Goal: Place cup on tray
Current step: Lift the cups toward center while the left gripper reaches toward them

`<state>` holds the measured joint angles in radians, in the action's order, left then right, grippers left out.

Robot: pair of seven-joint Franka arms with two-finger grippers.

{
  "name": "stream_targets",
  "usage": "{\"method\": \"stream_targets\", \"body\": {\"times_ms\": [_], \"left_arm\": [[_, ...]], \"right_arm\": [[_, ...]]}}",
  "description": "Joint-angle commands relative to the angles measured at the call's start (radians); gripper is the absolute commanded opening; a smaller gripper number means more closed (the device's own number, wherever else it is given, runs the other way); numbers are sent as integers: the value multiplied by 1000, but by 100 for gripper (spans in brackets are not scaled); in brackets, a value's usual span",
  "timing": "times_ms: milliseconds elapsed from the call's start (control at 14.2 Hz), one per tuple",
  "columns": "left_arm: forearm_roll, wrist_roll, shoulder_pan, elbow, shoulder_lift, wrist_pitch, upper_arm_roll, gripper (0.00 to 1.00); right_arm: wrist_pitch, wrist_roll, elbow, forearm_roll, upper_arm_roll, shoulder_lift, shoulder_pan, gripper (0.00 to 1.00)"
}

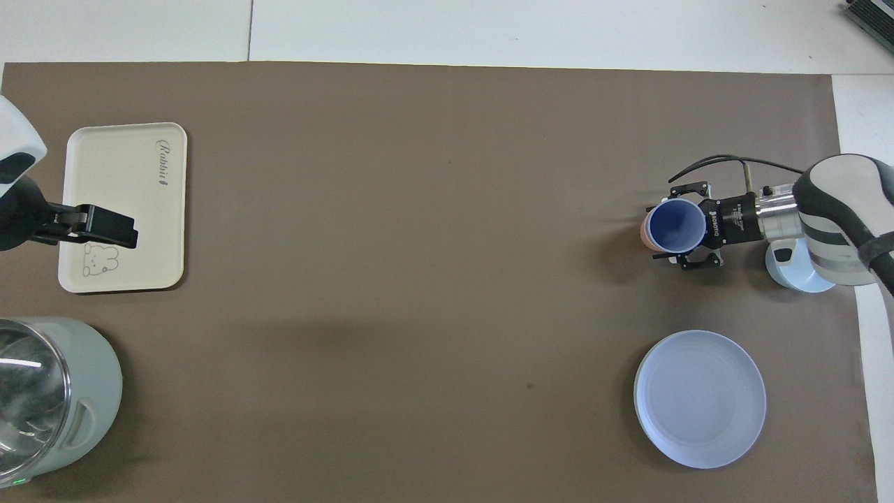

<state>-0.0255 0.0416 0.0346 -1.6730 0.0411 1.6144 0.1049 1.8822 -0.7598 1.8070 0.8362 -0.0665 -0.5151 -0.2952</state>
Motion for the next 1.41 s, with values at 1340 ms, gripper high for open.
{"method": "stream_targets", "body": {"times_ms": [1340], "left_arm": [[-321, -951, -514, -367, 70, 846, 9, 82]], "right_arm": [[212, -587, 45, 44, -4, 290, 485, 0]]}}
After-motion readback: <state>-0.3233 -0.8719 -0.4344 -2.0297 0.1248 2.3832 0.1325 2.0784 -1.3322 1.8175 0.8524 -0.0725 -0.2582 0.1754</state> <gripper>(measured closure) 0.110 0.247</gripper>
